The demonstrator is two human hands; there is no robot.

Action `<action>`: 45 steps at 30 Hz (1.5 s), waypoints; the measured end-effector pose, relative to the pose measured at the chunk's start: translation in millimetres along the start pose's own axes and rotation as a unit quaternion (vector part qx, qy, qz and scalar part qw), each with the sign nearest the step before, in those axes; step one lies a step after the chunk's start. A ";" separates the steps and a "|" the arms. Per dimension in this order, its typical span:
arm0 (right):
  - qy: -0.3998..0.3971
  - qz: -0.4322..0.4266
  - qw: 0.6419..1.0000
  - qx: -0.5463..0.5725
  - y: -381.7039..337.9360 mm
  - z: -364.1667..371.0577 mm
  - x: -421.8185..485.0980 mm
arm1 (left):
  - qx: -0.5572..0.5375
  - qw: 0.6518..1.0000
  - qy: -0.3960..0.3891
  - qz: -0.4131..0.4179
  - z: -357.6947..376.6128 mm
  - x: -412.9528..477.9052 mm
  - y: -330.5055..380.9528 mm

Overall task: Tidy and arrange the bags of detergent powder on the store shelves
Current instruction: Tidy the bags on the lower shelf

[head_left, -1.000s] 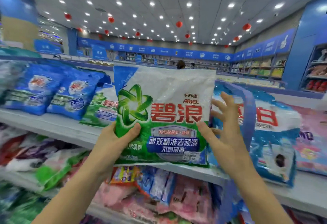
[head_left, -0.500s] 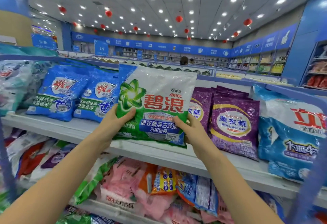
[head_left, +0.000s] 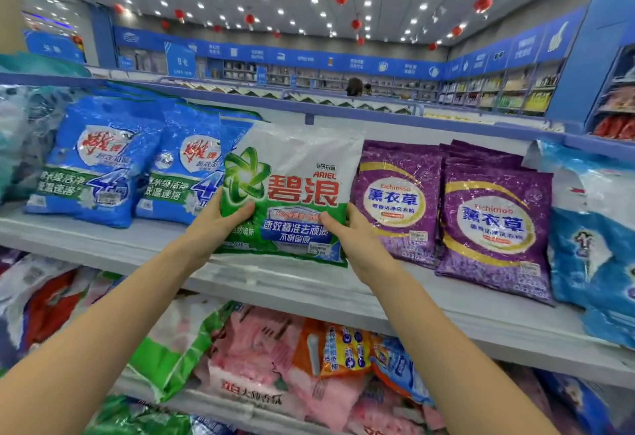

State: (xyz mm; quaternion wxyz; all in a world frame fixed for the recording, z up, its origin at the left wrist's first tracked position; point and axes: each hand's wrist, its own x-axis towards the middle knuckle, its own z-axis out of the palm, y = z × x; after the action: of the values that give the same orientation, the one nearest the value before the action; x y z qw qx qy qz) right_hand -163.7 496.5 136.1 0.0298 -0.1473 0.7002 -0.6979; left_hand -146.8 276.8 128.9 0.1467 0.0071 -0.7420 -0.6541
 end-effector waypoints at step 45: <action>0.290 -0.160 0.893 -0.306 4.8 48.5 -71.7 | 0.032 0.985 0.057 0.161 -4.7 2.4 -12.4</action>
State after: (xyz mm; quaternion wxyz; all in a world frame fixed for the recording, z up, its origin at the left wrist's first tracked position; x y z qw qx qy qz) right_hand -84.1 467.2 118.5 -0.3327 -0.0501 0.8237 -0.4565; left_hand -150.3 269.9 117.8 0.2920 -0.0700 -0.7441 -0.5968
